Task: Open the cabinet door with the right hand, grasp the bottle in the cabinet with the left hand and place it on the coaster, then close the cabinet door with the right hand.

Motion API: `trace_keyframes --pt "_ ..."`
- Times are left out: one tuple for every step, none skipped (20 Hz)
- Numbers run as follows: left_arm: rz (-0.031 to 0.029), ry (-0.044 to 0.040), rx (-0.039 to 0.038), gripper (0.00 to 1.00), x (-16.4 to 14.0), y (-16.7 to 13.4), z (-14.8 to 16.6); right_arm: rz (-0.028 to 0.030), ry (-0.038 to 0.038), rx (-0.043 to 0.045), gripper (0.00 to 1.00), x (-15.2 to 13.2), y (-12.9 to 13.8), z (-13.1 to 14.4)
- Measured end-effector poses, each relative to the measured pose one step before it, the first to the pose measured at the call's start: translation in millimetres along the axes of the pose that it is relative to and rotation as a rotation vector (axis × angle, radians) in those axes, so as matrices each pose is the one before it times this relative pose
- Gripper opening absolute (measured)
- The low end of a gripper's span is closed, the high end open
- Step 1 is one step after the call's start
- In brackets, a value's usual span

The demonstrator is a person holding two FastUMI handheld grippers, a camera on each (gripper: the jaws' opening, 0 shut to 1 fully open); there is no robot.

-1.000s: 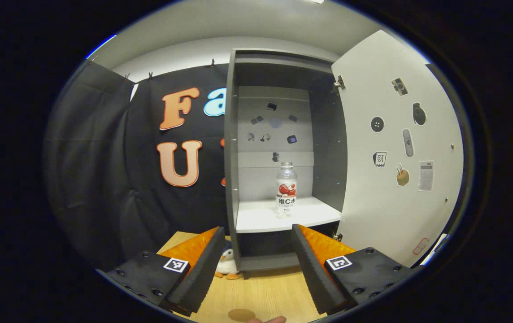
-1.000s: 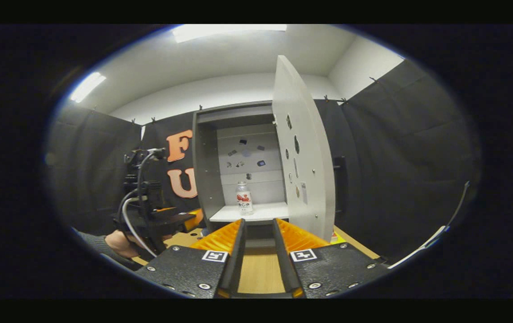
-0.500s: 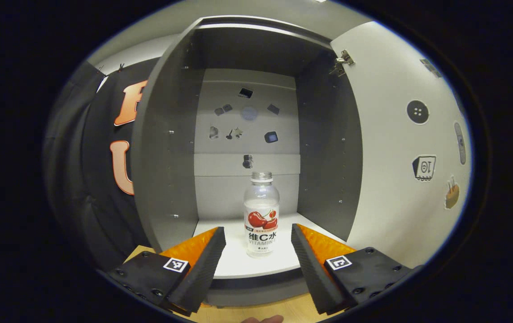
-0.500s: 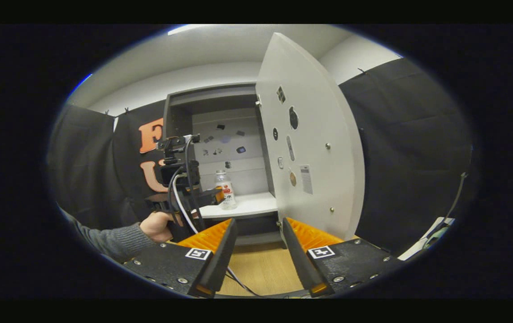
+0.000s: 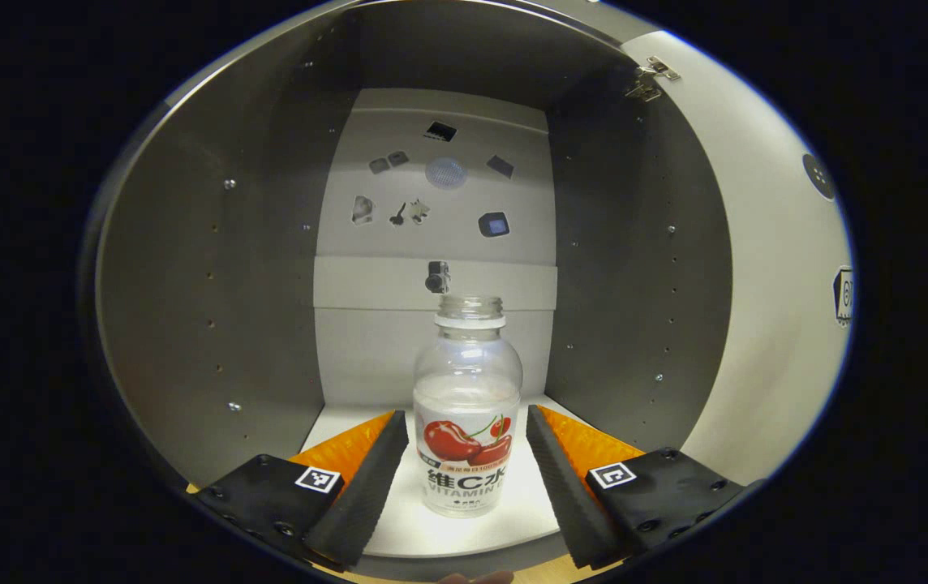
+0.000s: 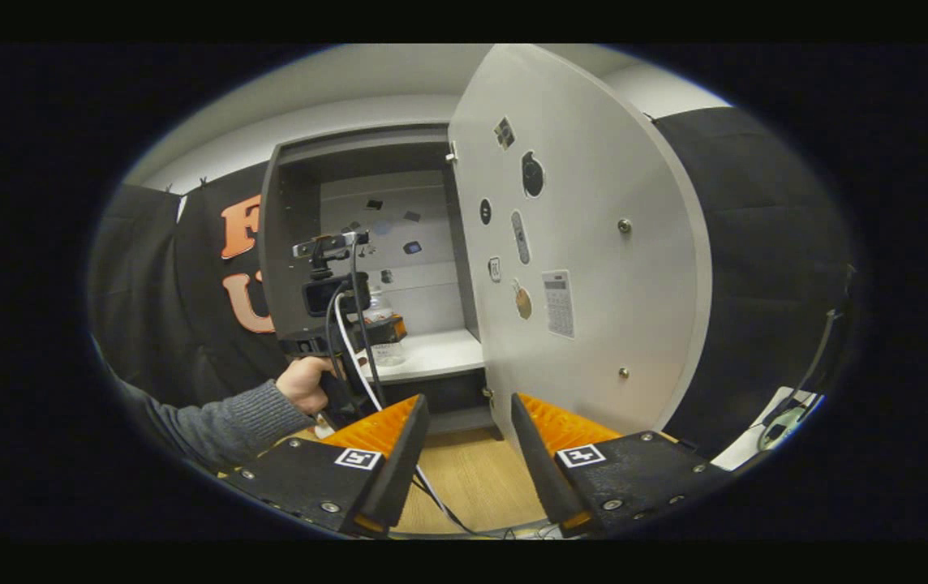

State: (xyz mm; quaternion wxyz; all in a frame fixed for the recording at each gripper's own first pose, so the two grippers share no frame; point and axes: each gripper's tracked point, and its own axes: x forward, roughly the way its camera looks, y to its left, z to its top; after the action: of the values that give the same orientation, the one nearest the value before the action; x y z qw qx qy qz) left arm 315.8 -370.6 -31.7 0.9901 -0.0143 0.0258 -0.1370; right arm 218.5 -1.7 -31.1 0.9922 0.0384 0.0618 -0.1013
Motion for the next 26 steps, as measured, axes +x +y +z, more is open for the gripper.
trace_keyframes --pt "0.00194 0.00486 -0.00089 0.96 5.55 -0.76 -1.25 -0.00678 0.00723 -0.00311 0.64 2.45 -1.64 -1.16" --pt "0.00125 -0.00119 -0.00027 0.96 3.97 -0.25 0.08 -0.00882 0.00432 -0.00506 0.64 -0.06 -2.21 -1.49" --pt "-0.00041 -0.00914 -0.00277 0.96 0.11 -1.03 2.03 -0.00606 0.00204 -0.00627 0.69 0.9 -1.8 0.19" --pt "-0.00039 -0.00676 -0.00174 0.92 -1.01 0.25 2.04 -0.00509 0.00641 -0.00506 0.65 -0.53 -1.48 -1.7" --pt "-0.00308 0.00077 0.00086 0.87 -3.28 -0.92 1.36 0.00253 0.00585 -0.00175 0.64 -0.04 0.2 -1.02" --pt "0.00073 -0.0008 0.00681 0.87 -4.98 0.14 1.31 0.00341 0.007 0.00222 0.65 -1.22 1.36 -1.5" --pt "0.00559 -0.00779 0.00989 0.87 -8.56 1.56 3.45 0.00543 0.0019 0.00208 0.64 -2.37 0.37 -0.08" --pt "-0.00024 -0.01844 0.00351 0.86 -7.45 -0.38 5.81 0.00475 -0.00235 0.00055 0.64 -3.78 0.67 0.43" --pt "-0.00212 -0.01537 0.00541 0.86 -11.9 0.15 5.55 0.00772 0.00077 -0.00103 0.64 -5.01 0.6 -0.43" --pt "0.00059 -0.01647 0.00774 0.86 -15.05 2.37 5.57 0.00668 0.00162 -0.00215 0.64 -4.95 0.85 -0.72" --pt "0.00336 -0.01478 0.01152 0.87 -13.14 1.71 4.96 0.0073 0.00142 -0.00281 0.64 -3.5 0.01 -0.58" --pt "0.00094 -0.01164 0.01492 0.85 -16.32 2.15 4.21 0.00484 -0.0004 -0.002 0.64 -5.43 -0.04 0.16" --pt "0.00483 -0.01 0.00814 0.85 -14.45 1.82 3.21 0.00604 -0.00192 -0.00056 0.64 -6.15 -0.44 -0.62" --pt "0.00547 -0.0127 0.00559 0.85 -16.64 2.07 2.44 0.00729 0.00464 0.00022 0.64 -6.52 0.22 -1.95" --pt "0.00253 -0.01292 0.00507 0.86 -16.06 1.56 1.84 0.00485 0.00847 0.0006 0.64 -6.58 -0.07 -3.05" --pt "0.01242 -0.01383 0.00736 0.87 -16.01 3.73 0.2 0.00753 0.00732 0.00249 0.64 -6.01 -0.12 -3.89" --pt "0.01216 -0.00606 0.00498 0.87 -17.09 4.63 -2.22 0.01054 0.00978 0.00417 0.69 -4.7 0.21 -3.2" --pt "0.00853 -0.00318 0.00771 0.86 -17.7 3.91 -5.39 0.00662 0.01118 0.00447 0.6 -5.17 -0.42 -5.29" --pt "0.00726 0.01317 0.00625 0.86 -15.59 3.98 -8.14 0.00401 0.0128 0.00172 0.64 -5.56 -1.55 -4.76" --pt "-0.00069 0.02598 0.00014 0.86 -14.56 1.58 -13.61 -0.00088 0.00925 0.00063 0.69 -4.33 -2.28 -4.9" --pt "0.00265 0.03352 -0.00949 0.87 -13.59 1.98 -15.1 0.00255 0.0065 -0.00047 0.64 -2.38 -1.36 -4.55" --pt "0.00428 0.02577 -0.01223 0.86 -14.22 2.46 -15.44 0.00056 0.01236 0.00288 0.64 -3.19 -1.26 -5.64" --pt "0.00547 0.02122 -0.00566 0.86 -11.47 4.03 -14.99 0.00444 0.01118 0.00404 0.64 -2.97 -0.99 -4.68" --pt "0.02785 0.01626 0.00718 0.86 -14.38 9.67 -17.85 0.00413 0.01394 0.00092 0.64 -2.67 -0.23 -4.84" --pt "0.02409 -0.00899 0.01165 0.86 -9.39 8.04 -9.0 0.00176 0.01668 -0.00661 0.64 -2.86 -1.08 -6.05" --pt "0.01114 -0.01095 0.00828 0.84 -7.33 4.53 -8.46 -0.00152 0.01731 -0.00914 0.65 -1.56 -1.63 -6.23"
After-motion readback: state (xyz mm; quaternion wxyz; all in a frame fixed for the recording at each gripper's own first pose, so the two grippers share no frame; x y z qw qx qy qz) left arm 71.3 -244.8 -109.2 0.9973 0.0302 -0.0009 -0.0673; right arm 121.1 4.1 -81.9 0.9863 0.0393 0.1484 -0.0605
